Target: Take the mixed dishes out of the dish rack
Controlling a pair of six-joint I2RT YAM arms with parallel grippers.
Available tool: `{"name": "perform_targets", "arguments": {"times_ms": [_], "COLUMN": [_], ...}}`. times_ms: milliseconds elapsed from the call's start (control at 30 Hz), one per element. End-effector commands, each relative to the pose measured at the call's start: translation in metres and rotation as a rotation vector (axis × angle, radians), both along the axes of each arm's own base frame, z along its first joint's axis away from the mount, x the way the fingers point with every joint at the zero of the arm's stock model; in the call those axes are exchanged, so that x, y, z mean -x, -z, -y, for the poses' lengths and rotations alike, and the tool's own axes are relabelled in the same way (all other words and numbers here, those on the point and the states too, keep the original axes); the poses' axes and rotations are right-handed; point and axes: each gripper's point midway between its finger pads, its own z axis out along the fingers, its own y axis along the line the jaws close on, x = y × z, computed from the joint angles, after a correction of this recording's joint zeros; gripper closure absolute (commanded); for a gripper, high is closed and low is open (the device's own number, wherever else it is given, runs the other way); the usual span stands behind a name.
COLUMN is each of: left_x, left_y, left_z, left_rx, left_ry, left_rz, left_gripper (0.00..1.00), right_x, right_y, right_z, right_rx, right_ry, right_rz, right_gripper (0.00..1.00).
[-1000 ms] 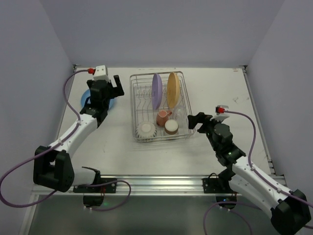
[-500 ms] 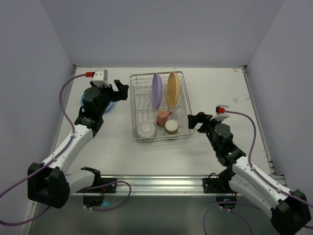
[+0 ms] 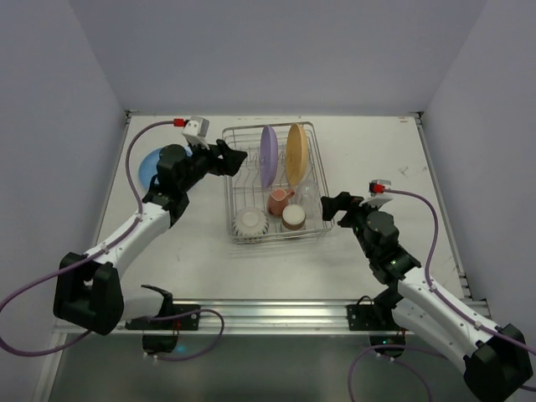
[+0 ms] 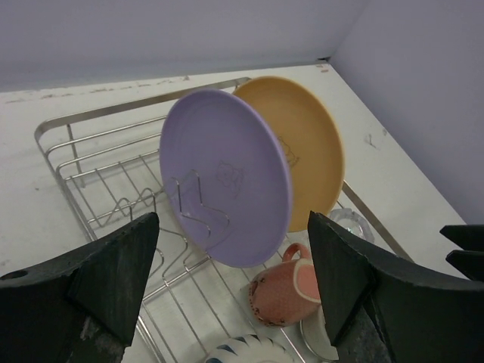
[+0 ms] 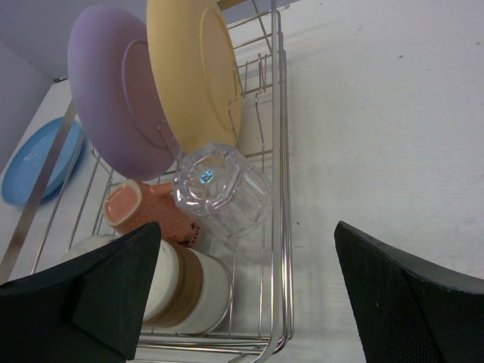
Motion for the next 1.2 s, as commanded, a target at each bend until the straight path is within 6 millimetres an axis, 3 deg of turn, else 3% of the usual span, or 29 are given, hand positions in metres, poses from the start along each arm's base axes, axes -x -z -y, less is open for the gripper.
{"name": "perform_targets", "arguments": {"times_ms": [0,333,467,567,900,1167], "left_x": [-0.002,-0.021,-0.025,-0.027,-0.035,-0.039], "left_y": [-0.034,-0.002,0.001,0.007,0.021,0.025], "left_z": [0.029,0.068,0.085,0.095,0.109,0.119], "left_rx": [0.041,-0.001,-0.008,-0.012,-0.018,-0.021], "left_ry": [0.074,0.09,0.133,0.155,0.166,0.194], "left_rz": [0.088,0.01,0.001,-0.011,-0.04,-0.052], "left_gripper": [0.16,0.17,0.29,0.29,0.3,0.38], "right_x": [-0.003,-0.003,-0.003,-0.003,-0.003,-0.003], "right_y": [-0.016,-0.016,-0.016,-0.017,-0.017,-0.016], "right_z": [-0.005,-0.004,-0.003,-0.003,-0.003,-0.003], "right_rx": [-0.022,-0.022,-0.021,-0.022,-0.024,-0.022], "right_ry": [-0.013,-0.012,-0.007,-0.006,-0.007,-0.006], "right_rz": [0.038,0.038,0.038,0.04,0.039,0.037], "right_gripper": [0.01,0.01,0.01,0.01,0.01,0.01]}}
